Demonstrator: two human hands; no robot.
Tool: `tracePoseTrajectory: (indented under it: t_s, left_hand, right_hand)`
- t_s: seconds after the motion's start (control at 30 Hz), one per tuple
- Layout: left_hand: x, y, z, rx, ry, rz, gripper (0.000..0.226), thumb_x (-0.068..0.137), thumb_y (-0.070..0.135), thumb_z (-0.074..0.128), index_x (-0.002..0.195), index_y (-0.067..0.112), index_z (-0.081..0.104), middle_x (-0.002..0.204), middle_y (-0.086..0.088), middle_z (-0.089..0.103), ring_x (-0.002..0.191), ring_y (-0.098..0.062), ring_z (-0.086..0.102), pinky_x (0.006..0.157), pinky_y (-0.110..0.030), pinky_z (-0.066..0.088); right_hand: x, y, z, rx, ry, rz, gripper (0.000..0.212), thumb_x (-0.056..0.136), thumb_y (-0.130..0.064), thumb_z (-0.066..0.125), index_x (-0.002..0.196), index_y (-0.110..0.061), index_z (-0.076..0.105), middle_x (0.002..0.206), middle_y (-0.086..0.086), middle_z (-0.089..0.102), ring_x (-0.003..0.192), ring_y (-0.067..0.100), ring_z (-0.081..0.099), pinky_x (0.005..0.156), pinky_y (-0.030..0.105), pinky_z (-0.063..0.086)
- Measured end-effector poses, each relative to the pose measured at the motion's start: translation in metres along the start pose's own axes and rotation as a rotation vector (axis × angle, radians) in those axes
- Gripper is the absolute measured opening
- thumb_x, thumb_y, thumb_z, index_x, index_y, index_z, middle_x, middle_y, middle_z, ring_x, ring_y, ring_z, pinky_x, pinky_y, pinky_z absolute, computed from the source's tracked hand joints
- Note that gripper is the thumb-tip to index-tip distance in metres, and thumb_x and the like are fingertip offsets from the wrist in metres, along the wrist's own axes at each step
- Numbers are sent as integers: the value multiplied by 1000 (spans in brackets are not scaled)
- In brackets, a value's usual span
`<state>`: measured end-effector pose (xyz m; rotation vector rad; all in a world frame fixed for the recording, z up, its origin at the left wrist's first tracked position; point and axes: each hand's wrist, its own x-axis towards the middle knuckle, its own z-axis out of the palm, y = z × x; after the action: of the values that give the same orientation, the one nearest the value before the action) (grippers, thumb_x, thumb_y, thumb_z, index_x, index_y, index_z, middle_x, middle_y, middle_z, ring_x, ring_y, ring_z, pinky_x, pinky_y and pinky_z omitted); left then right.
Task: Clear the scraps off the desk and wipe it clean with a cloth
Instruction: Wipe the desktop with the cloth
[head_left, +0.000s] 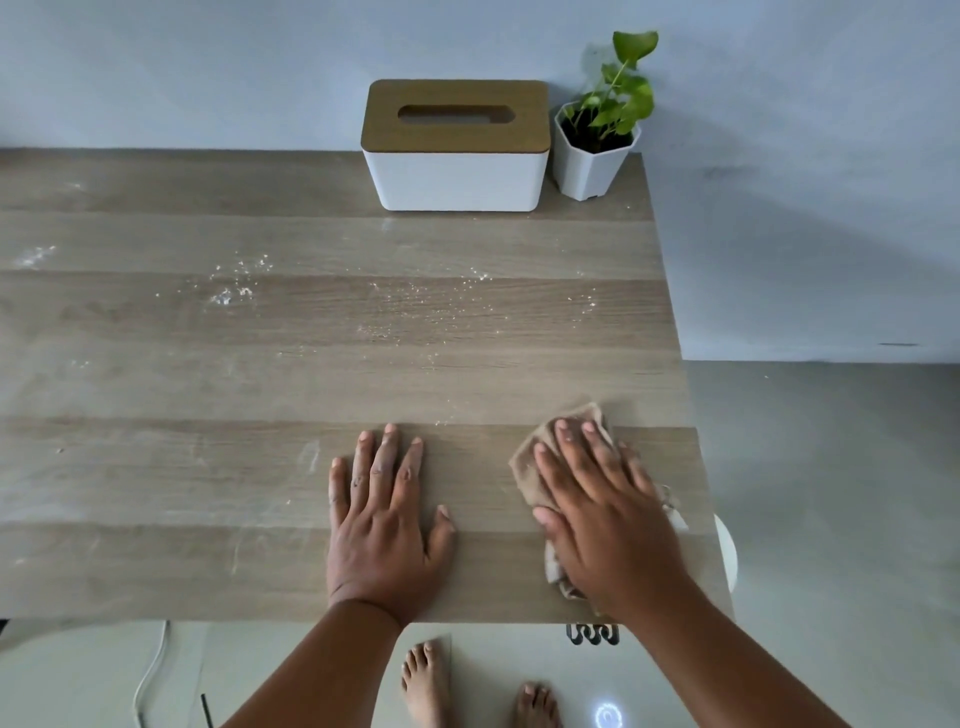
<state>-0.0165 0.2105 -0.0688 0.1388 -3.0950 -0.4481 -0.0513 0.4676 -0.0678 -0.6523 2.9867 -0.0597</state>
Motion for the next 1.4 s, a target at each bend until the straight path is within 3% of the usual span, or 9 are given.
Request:
tracePoseTrajectory:
  t_s: [0.17, 0.3, 0.4, 0.53, 0.7, 0.87, 1.0, 1.23, 1.4]
  left_hand:
    - [0, -1, 1, 10, -1, 8, 77, 87, 48, 45, 157, 15, 40, 170, -8, 23, 160, -27, 6, 126, -59, 14]
    - [0, 1, 0, 2, -5, -1, 77, 87, 47, 44, 157, 15, 41, 170, -8, 23, 160, -28, 8, 126, -59, 13]
    - [0, 1, 0, -9, 13, 3, 78, 86, 46, 44, 156, 11, 41, 169, -9, 26, 160, -28, 11, 126, -59, 13]
    - [0, 1, 0, -4, 8, -2, 79, 85, 44, 44, 156, 10, 40, 169, -9, 26, 160, -28, 12, 127, -57, 12]
    - [1, 1, -1, -3, 11, -2, 79, 85, 44, 44, 156, 12, 41, 169, -9, 27, 160, -28, 12, 127, -57, 11]
    - [1, 1, 0, -2, 20, -3, 78, 85, 44, 45, 156, 13, 41, 170, -8, 25, 160, -26, 8, 128, -55, 9]
    - [1, 1, -1, -1, 5, -5, 78, 85, 44, 45, 156, 13, 40, 169, -9, 26, 160, -26, 8, 128, -55, 8]
    - [0, 1, -3, 8, -8, -3, 78, 85, 45, 43, 156, 13, 41, 169, -8, 26, 160, -27, 10, 128, -55, 9]
    - [1, 4, -3, -13, -3, -2, 77, 86, 44, 42, 156, 12, 41, 170, -8, 25, 160, -26, 8, 128, -56, 9]
  right_hand:
    - [19, 25, -11, 10, -32, 230, 64, 102, -50, 32, 159, -21, 35, 170, 9, 20, 157, 33, 15, 118, 59, 28]
    - [77, 5, -16, 10, -50, 390, 65, 104, -54, 15, 161, -24, 22, 171, 16, 10, 157, 40, 5, 124, 62, 13]
    - [106, -27, -18, 60, -49, 208, 64, 104, -56, 14, 161, -27, 22, 171, 15, 8, 157, 40, 5, 125, 60, 9]
    - [96, -62, -14, 72, -40, -44, 60, 103, -50, 31, 158, -26, 33, 170, 12, 18, 157, 38, 10, 123, 61, 14]
    - [37, -38, -7, 36, -24, -188, 61, 104, -50, 36, 159, -27, 32, 172, 3, 15, 159, 29, 9, 124, 56, 17]
    - [28, 13, -13, 16, -28, 40, 60, 104, -47, 32, 160, -24, 32, 171, 2, 17, 159, 27, 10, 123, 58, 21]
    - [70, -14, -17, 19, -50, 262, 61, 103, -50, 24, 160, -27, 27, 172, 10, 11, 158, 36, 4, 125, 60, 8]
    - [15, -52, -7, 78, -15, -19, 61, 105, -48, 36, 159, -19, 35, 171, 9, 17, 158, 34, 13, 121, 61, 20]
    - [-14, 11, -8, 89, 1, 90, 59, 106, -39, 36, 159, -14, 33, 171, 6, 17, 159, 28, 12, 123, 58, 23]
